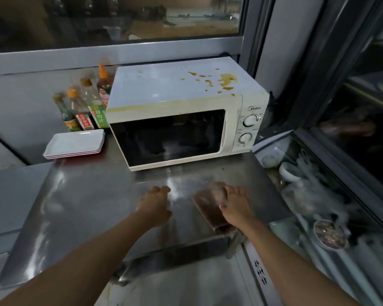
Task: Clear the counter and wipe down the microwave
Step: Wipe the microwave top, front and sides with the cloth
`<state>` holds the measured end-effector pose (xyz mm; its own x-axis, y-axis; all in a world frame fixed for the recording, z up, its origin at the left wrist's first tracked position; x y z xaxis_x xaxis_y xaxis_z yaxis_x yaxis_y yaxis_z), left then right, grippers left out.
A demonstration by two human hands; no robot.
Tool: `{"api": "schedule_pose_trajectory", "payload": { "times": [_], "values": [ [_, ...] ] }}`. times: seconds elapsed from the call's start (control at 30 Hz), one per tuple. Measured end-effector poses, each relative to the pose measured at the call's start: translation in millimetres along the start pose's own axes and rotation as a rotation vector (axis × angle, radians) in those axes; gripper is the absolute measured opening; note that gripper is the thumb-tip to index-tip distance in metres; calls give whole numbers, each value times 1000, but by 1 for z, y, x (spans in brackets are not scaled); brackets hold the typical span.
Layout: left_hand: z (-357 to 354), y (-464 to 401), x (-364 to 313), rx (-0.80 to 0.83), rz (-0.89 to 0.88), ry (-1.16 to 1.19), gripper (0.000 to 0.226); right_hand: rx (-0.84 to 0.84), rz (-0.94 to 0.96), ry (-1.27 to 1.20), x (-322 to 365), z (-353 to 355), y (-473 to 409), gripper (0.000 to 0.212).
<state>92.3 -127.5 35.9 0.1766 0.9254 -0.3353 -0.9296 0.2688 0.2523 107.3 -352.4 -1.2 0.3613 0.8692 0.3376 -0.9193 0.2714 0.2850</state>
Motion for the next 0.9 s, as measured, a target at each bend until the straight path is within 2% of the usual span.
{"api": "schedule_pose_trajectory", "payload": {
  "times": [0.17, 0.3, 0.43, 0.6, 0.7, 0.9],
  "values": [
    [-10, -12, -3, 22, -16, -10, 70, 25, -24, -49, -10, -14, -14, 54],
    [-18, -18, 1, -10, -36, 2, 67, -77, -62, -95, -13, -26, -22, 40],
    [-21, -21, 5, -24, -62, 9, 65, -132, -80, -22, -7, -31, -23, 28],
    [-11, -21, 9, -44, -105, 6, 67, -32, -93, -25, 8, -20, -20, 30],
    [6, -24, 8, -69, -154, 0, 65, 65, -124, -149, 19, -5, -16, 30],
    [50, -30, 0, -131, -234, -22, 63, 89, -144, -388, 46, 45, 0, 31]
  ]
}}
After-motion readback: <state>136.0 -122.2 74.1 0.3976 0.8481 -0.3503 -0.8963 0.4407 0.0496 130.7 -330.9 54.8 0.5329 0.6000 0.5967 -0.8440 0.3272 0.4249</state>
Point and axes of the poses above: each hand's wrist, its own y-axis away from the middle knuckle, its own z-axis out of the back of the hand, x = y × z, the point moved 1 cm from there along -y, towards the middle knuckle, and after that the axes turned 14 degrees about -z, right-handed, at the moved point
